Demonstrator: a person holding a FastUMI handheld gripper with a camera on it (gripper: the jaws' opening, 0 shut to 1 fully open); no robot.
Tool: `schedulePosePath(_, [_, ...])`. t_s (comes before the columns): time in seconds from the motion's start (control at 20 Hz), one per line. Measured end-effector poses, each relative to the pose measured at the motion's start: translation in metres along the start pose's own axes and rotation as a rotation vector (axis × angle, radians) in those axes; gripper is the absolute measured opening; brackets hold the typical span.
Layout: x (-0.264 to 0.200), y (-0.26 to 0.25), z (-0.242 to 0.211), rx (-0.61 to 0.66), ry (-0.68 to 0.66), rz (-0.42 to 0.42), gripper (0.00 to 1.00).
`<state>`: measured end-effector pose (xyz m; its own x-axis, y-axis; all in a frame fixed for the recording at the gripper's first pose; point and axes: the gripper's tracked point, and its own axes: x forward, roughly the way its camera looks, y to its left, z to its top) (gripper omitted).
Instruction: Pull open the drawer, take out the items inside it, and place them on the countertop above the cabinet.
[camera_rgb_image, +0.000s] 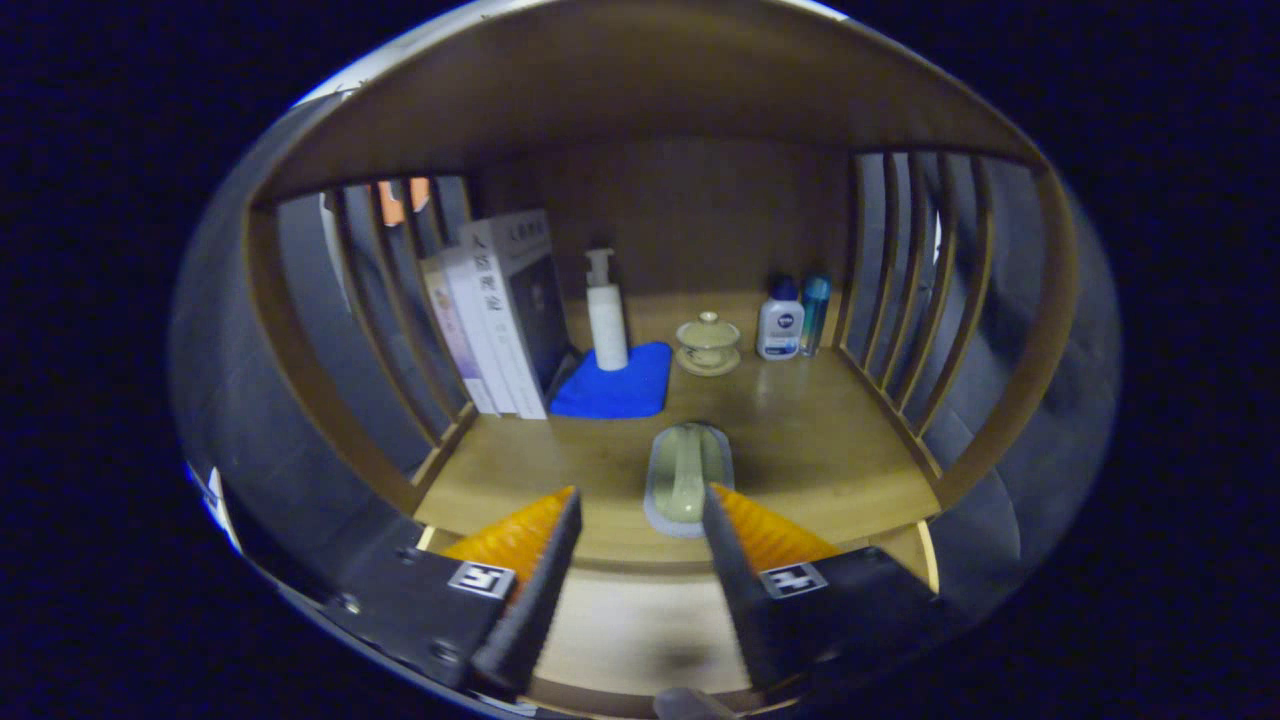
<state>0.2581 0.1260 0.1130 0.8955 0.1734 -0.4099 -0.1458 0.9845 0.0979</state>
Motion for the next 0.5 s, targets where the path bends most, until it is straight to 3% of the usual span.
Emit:
schedulePosePath(0.1, [-0.025,0.009,-0.008,0.002,-0.088,0.014,0.99])
schedulePosePath(0.25, [-0.059,0.02,-0.022,-0.021,-0.215,0.049,0.98])
schedulePosePath(0.5, [-0.108,0.031,-0.048,-0.081,-0.375,0.036,0.98])
